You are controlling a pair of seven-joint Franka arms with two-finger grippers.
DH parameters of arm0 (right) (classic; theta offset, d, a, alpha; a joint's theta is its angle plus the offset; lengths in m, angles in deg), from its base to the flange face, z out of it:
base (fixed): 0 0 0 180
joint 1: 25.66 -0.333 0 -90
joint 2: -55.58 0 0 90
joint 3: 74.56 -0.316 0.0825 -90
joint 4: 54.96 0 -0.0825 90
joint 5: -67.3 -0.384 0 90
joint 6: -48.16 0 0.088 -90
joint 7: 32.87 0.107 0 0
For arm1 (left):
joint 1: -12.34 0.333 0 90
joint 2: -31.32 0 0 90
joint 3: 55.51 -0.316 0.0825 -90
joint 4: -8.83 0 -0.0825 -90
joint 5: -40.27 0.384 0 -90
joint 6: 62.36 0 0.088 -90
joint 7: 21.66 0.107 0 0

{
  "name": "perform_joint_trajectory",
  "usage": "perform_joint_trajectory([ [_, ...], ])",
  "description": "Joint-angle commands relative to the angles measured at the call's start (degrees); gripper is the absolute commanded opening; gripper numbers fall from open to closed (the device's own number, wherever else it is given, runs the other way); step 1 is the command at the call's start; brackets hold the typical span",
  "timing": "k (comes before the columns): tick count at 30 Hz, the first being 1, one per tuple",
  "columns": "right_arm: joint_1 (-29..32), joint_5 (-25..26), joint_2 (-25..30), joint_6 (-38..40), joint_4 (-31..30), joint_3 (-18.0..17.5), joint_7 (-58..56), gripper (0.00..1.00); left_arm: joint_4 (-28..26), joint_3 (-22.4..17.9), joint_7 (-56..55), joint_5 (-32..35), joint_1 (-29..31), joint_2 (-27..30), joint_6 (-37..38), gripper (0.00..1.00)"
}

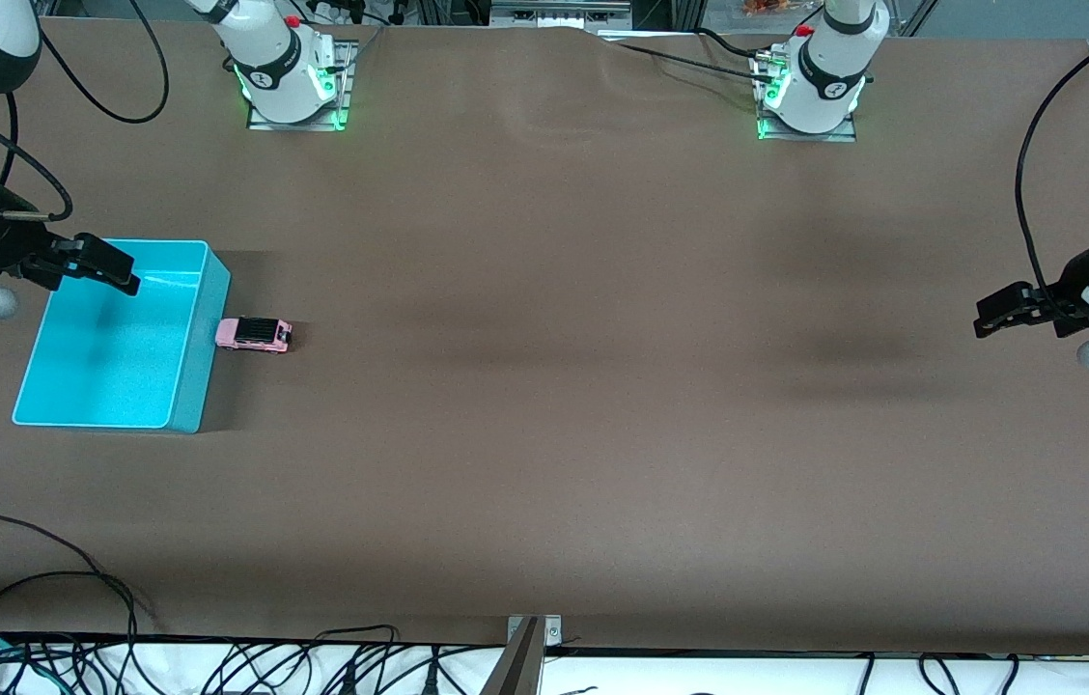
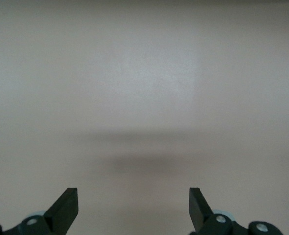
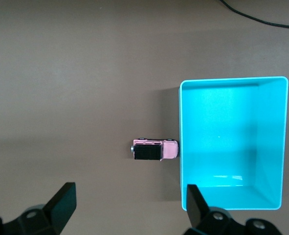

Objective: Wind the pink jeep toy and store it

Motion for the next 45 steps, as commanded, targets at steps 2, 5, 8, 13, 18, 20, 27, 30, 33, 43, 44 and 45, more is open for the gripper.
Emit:
perform_joint_trajectory([
  [2,-0.01,0.27,0.39,0.94,0.55,-0.23,-0.84,1.00,-0.73,0.26,1.34,-0.28,0.24,0.90,0.33,1.00],
  [5,-0.01,0.27,0.30,0.94,0.55,-0.23,-0.84,1.00,-0.73,0.26,1.34,-0.28,0.24,0.82,0.33,1.00],
  [8,-0.10,0.27,0.30,0.94,0.55,-0.32,-0.92,1.00,-0.82,0.26,1.34,-0.28,0.24,0.82,0.33,1.00],
  [13,-0.10,0.27,0.22,0.94,0.38,-0.32,-0.84,1.00,-0.82,0.26,1.34,-0.28,0.24,0.82,0.33,1.00],
  [18,-0.10,0.19,-0.05,1.03,0.55,-0.32,-0.65,1.00,-0.82,0.17,1.34,-0.28,0.24,0.64,0.33,1.00],
  [20,-0.10,0.10,-0.13,1.03,0.38,-0.32,-0.66,1.00,-0.82,0.17,1.34,-0.28,0.24,0.64,0.33,1.00],
  [27,-0.01,0.27,-1.19,1.73,0.38,-0.23,-0.40,1.00,-0.82,0.17,1.34,-0.28,0.24,0.64,0.33,1.00],
  [30,-0.01,0.45,-1.19,2.17,0.37,-0.23,0.04,1.00,-0.82,0.17,1.34,-0.28,0.24,0.55,0.33,1.00],
  [33,-0.10,0.27,-2.24,2.17,0.38,-0.23,0.22,1.00,-0.82,0.17,1.34,-0.28,0.24,0.55,0.33,1.00],
  [43,-0.10,0.63,-3.03,1.12,0.20,-0.23,0.48,1.00,-0.82,0.17,1.34,-0.28,0.24,0.55,0.33,1.00],
  [44,-0.01,0.45,-3.04,1.11,0.20,-0.23,0.48,1.00,-0.82,0.17,1.34,-0.28,0.24,0.55,0.33,1.00],
  [45,0.08,0.28,-3.12,1.11,0.20,-0.14,0.57,1.00,-0.82,0.17,1.34,-0.28,0.24,0.55,0.33,1.00],
])
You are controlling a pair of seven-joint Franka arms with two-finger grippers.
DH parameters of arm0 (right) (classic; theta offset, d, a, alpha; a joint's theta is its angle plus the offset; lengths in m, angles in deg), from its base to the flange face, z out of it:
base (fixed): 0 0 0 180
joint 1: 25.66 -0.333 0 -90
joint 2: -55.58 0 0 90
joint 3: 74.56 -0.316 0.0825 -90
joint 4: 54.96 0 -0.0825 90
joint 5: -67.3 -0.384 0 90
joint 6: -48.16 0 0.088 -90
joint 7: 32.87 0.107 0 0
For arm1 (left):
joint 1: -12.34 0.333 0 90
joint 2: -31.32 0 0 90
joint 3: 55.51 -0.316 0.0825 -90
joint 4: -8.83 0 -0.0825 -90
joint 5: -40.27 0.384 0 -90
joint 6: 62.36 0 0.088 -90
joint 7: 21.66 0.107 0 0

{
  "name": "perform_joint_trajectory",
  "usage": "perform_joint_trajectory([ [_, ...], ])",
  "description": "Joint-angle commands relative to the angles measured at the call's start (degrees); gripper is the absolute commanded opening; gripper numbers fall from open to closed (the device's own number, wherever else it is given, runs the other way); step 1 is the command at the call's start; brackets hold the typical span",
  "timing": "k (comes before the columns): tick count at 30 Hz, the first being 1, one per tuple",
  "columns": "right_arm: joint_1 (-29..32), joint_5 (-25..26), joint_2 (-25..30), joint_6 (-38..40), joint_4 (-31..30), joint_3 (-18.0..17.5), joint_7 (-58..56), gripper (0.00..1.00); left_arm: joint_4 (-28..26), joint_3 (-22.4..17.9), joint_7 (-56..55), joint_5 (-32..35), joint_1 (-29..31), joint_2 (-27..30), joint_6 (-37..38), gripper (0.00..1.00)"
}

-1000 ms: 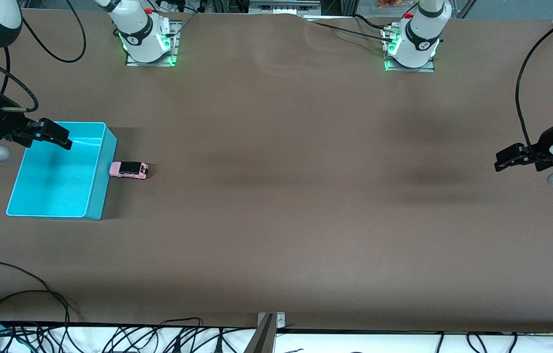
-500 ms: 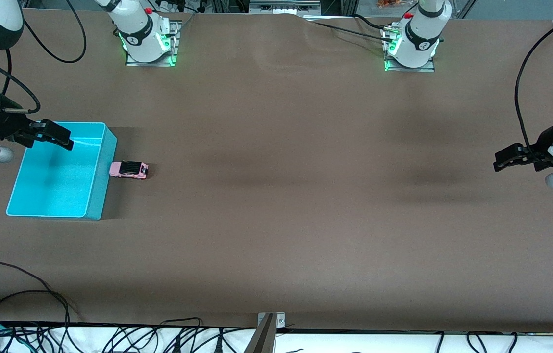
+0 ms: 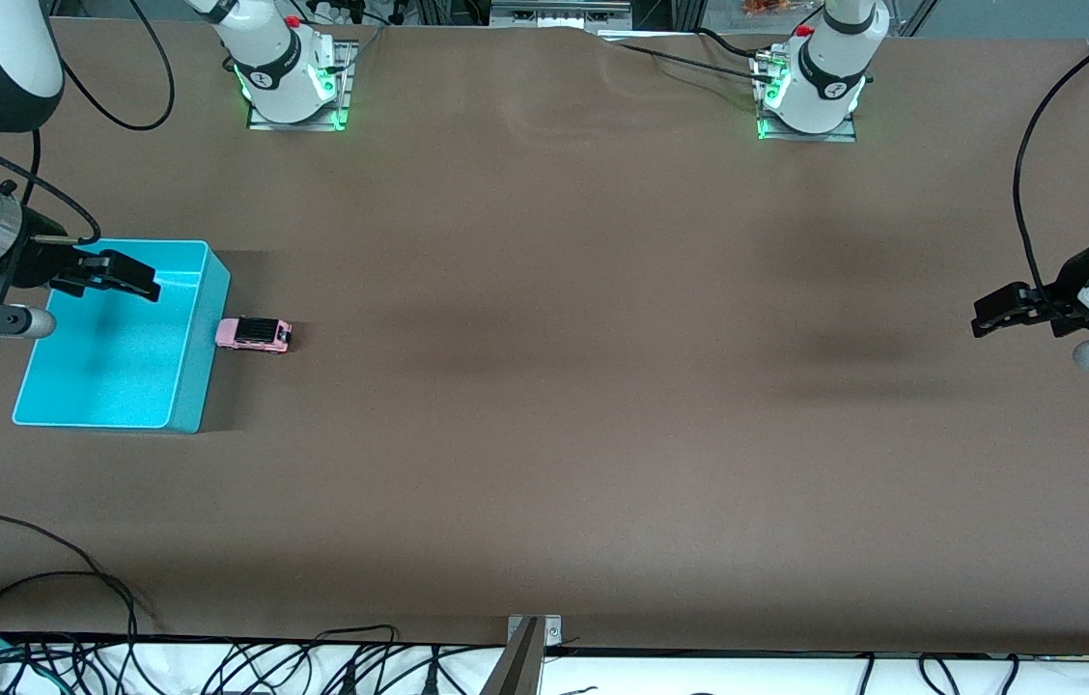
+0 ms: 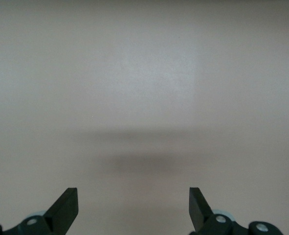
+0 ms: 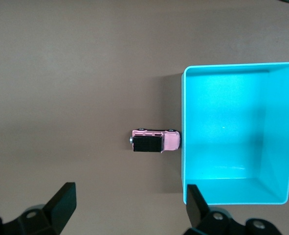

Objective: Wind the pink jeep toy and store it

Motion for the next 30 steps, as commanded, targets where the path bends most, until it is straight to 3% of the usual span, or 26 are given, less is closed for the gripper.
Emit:
perform_joint_trajectory([
  [1,0.19,0.27,-0.21,0.06,0.42,-0.07,0.47,1.00,-0.43,0.16,1.31,-0.28,0.23,0.55,0.33,1.00],
  [13,0.19,0.36,-1.26,1.03,0.07,-0.07,0.29,1.00,-0.43,0.16,1.31,-0.28,0.23,0.55,0.33,1.00],
  [23,0.36,0.01,8.04,-6.87,-15.99,-0.15,0.04,1.00,-0.43,0.16,1.31,-0.28,0.23,0.55,0.33,1.00],
  [30,0.28,-0.08,12.44,-13.55,-23.57,-0.24,-0.14,1.00,-0.43,0.16,1.31,-0.28,0.23,0.55,0.33,1.00],
])
